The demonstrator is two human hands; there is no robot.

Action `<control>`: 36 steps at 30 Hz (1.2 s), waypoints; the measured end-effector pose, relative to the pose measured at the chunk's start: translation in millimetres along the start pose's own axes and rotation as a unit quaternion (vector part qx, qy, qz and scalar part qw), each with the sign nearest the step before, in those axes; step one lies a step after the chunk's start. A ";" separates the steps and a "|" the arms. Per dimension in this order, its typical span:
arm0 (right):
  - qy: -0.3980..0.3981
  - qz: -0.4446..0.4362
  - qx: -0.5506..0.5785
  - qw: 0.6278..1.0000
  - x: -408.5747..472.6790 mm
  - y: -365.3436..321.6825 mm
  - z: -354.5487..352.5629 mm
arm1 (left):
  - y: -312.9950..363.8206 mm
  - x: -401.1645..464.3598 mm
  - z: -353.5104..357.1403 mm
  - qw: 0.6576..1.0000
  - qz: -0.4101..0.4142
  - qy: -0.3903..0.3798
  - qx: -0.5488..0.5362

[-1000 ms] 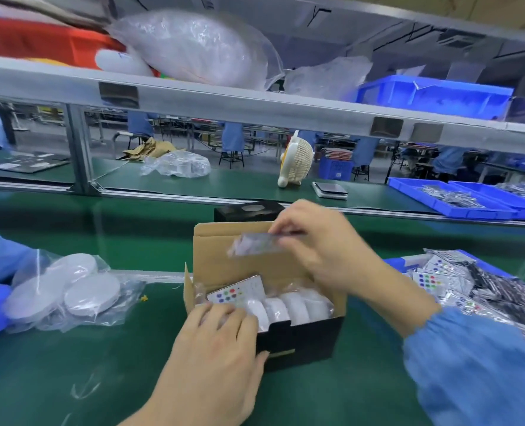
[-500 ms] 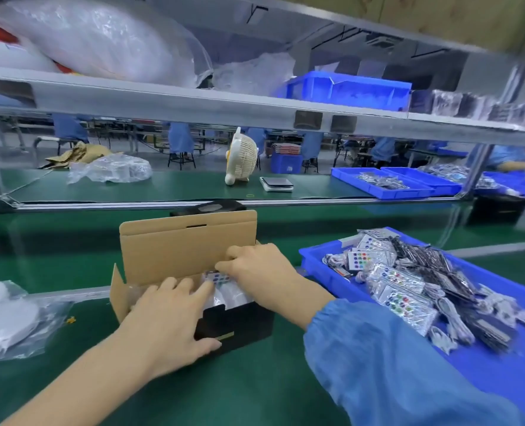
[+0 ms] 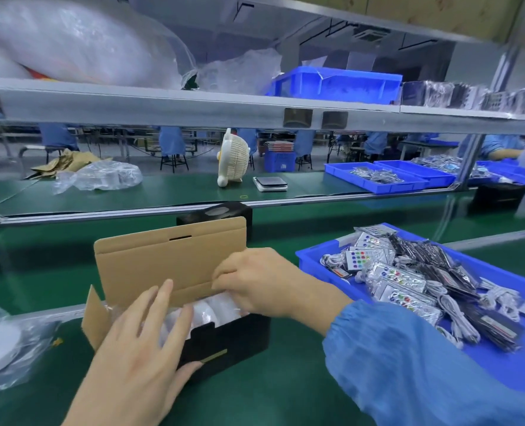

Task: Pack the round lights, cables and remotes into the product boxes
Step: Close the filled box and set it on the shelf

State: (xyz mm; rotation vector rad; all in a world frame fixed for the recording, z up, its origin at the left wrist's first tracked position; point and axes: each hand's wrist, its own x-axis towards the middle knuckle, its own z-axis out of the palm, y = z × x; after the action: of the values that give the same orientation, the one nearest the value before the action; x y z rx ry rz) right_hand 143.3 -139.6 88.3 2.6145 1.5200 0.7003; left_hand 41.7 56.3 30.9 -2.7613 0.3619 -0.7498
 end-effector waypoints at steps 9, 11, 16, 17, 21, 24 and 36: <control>-0.247 0.498 -0.033 0.831 -104.9 147.5 53.1 | 25.1 7.4 -24.9 0.984 -0.107 -0.116 -0.083; -0.195 0.488 -0.069 0.848 -103.8 154.1 60.7 | 21.1 11.6 -22.4 0.985 -0.091 -0.105 -0.107; -0.129 0.497 -0.007 0.858 -96.2 151.7 60.0 | 18.2 1.8 -1.9 0.994 -0.058 -0.037 -0.080; -0.108 0.508 0.025 0.854 -100.3 151.6 58.5 | 19.6 0.5 0.3 0.996 -0.052 -0.021 -0.072; 0.007 0.527 0.126 0.840 -115.7 154.3 42.1 | 21.8 -3.7 1.2 0.998 -0.045 0.005 -0.050; 0.002 0.522 0.070 0.850 -124.9 160.6 29.4 | 23.9 -6.1 -1.1 0.998 -0.043 0.008 -0.041; 0.231 0.450 0.201 0.839 -73.1 78.5 -86.0 | 35.4 -10.7 -7.3 0.997 -0.071 -0.002 -0.026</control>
State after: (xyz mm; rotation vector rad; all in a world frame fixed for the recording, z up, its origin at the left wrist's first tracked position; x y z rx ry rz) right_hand 142.5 -257.6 158.8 3.6820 0.3394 1.2287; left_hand 22.9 25.0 21.1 -2.8607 0.1871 -0.7773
